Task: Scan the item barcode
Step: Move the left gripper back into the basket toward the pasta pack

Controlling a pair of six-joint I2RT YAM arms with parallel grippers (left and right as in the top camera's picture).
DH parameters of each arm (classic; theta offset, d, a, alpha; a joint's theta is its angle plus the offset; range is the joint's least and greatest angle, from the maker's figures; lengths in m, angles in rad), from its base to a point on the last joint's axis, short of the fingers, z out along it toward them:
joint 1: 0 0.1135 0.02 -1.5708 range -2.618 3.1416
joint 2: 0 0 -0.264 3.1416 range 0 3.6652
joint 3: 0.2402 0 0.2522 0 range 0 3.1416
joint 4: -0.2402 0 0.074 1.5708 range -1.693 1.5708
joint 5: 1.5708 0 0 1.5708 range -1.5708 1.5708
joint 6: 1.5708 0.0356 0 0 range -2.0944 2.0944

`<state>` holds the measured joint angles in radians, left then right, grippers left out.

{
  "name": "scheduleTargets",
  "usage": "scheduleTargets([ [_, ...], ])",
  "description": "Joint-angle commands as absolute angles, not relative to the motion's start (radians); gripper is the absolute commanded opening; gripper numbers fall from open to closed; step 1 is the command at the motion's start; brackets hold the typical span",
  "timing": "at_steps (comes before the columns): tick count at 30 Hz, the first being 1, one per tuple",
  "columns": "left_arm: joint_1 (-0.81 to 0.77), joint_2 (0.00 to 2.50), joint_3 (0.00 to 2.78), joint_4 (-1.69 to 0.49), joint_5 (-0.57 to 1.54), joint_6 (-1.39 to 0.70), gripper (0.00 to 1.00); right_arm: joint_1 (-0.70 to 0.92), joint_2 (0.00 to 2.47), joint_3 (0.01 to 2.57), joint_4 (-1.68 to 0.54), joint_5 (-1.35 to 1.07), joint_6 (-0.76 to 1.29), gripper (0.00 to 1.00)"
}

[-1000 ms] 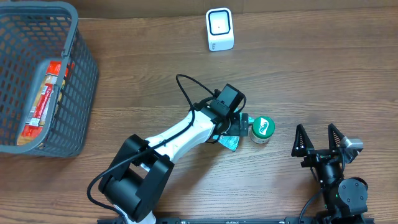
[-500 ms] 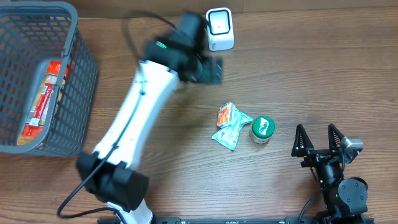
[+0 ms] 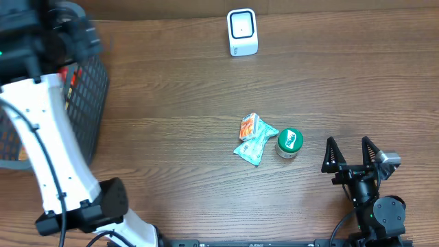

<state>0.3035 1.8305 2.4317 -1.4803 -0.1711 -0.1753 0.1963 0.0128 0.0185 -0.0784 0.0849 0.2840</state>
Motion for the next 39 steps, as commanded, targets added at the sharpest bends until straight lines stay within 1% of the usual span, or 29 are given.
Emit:
scheduleTargets([
  [1,0.426,1.831,2.389,-1.489,-0.217,-0.153,1.0,0.195,0.003,0.008,-0.074,0.088,0.28,1.0],
  [7,0.607,1.832,2.237,-1.443,-0.211,-0.148,1.0,0.195,0.003,0.008,-0.074,0.088,0.28,1.0],
  [14,0.73,1.835,2.035,-1.252,-0.125,-0.018,0.99,0.195,0.003,0.008,-0.073,0.088,0.28,1.0],
  [21,0.761,1.858,1.881,-1.063,-0.091,0.056,0.99,0.195,0.003,0.008,-0.074,0.088,0.28,1.0],
  [25,0.761,1.903,1.831,-0.992,0.021,0.14,0.99,0.195,0.003,0.008,-0.074,0.088,0.28,1.0],
  [28,0.761,1.937,1.828,-0.982,0.037,0.182,1.0,0.195,0.003,0.008,-0.074,0.088,0.28,1.0],
  [39,0.761,1.972,1.828,-0.983,0.038,0.179,1.0,0.195,0.003,0.008,-0.074,0.088,0.28,1.0],
])
